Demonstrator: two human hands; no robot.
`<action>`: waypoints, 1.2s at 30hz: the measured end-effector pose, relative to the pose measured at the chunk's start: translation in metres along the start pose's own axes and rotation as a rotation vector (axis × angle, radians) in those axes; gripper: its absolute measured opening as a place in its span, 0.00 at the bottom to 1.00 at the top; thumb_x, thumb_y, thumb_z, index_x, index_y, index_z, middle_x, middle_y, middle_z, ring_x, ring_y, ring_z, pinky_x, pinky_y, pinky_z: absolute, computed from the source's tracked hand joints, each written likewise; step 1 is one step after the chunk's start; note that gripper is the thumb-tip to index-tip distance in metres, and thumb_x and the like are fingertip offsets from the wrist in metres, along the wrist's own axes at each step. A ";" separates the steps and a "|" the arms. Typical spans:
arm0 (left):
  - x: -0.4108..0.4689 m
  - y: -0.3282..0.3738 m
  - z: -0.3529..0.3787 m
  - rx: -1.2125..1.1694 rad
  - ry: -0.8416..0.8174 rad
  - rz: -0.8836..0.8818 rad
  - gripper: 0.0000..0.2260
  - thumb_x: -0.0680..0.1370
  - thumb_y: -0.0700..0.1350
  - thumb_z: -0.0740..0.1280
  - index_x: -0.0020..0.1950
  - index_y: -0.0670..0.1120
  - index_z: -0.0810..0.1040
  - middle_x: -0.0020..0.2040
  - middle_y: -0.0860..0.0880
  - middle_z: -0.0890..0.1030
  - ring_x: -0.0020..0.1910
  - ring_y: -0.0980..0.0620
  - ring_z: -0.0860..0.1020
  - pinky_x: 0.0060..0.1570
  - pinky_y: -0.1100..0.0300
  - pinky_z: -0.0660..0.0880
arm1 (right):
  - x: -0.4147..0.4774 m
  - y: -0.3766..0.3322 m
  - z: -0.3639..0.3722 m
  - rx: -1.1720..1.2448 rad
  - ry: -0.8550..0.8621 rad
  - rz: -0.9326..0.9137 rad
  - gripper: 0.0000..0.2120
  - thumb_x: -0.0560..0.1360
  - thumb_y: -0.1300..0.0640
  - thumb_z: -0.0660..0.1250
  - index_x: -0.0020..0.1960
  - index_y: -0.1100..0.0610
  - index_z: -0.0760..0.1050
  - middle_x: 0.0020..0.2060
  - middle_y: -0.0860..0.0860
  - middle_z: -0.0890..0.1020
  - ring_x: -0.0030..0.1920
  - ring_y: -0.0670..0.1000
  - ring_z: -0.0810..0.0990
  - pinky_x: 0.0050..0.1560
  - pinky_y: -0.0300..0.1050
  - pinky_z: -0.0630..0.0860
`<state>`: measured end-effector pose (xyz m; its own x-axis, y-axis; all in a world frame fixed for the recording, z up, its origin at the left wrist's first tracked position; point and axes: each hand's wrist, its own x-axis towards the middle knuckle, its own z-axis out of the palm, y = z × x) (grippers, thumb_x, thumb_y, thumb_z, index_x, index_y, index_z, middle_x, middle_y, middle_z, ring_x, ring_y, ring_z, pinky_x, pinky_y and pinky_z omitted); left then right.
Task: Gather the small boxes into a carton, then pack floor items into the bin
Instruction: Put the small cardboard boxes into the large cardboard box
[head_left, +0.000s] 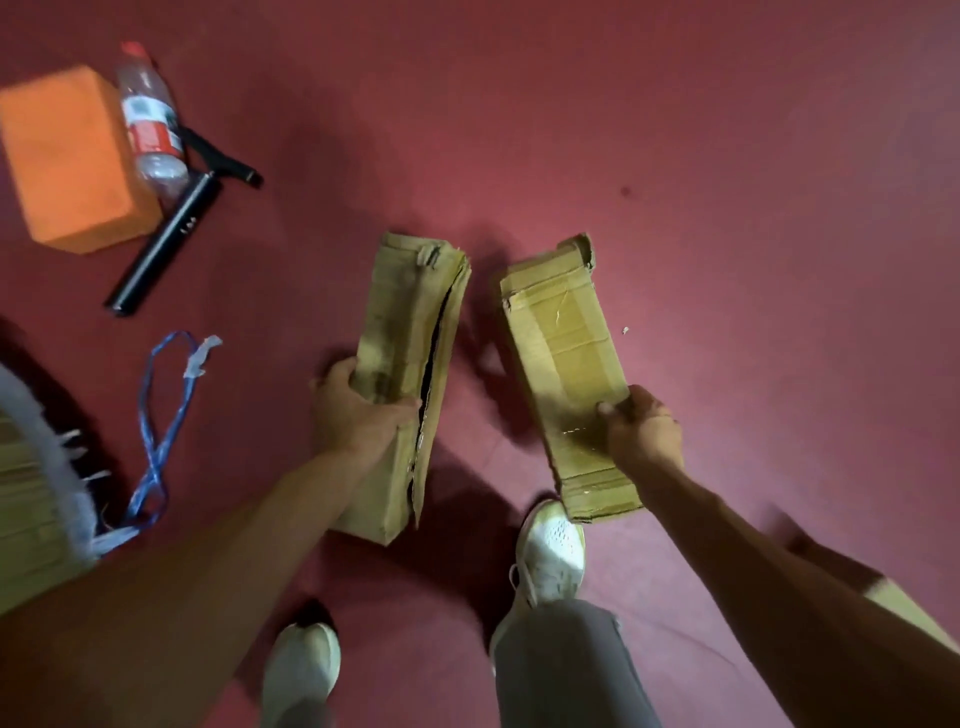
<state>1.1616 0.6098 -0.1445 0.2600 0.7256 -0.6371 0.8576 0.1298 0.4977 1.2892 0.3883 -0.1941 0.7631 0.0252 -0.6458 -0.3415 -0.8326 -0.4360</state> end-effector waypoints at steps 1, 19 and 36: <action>-0.005 0.004 -0.018 0.008 -0.006 0.001 0.29 0.66 0.42 0.78 0.65 0.45 0.72 0.43 0.56 0.69 0.43 0.55 0.71 0.50 0.60 0.68 | -0.020 -0.012 -0.005 0.033 -0.001 -0.005 0.05 0.76 0.57 0.65 0.51 0.55 0.76 0.41 0.52 0.79 0.44 0.55 0.78 0.42 0.41 0.69; -0.203 -0.048 -0.395 -0.076 -0.121 0.099 0.24 0.66 0.45 0.78 0.59 0.47 0.73 0.53 0.48 0.80 0.48 0.49 0.78 0.51 0.57 0.76 | -0.486 -0.127 0.012 0.561 0.031 0.065 0.11 0.75 0.53 0.68 0.54 0.58 0.77 0.48 0.55 0.83 0.49 0.56 0.82 0.54 0.55 0.79; -0.312 -0.198 -0.691 -0.068 -0.133 0.187 0.18 0.69 0.36 0.73 0.56 0.47 0.75 0.41 0.55 0.78 0.39 0.61 0.75 0.34 0.68 0.67 | -0.786 -0.166 0.138 0.631 -0.049 -0.009 0.11 0.75 0.56 0.68 0.57 0.56 0.75 0.50 0.54 0.82 0.51 0.56 0.82 0.55 0.55 0.79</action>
<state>0.6039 0.8241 0.3622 0.4720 0.6461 -0.5999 0.7583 0.0495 0.6500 0.6702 0.5829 0.2987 0.7464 0.0686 -0.6619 -0.6044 -0.3463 -0.7175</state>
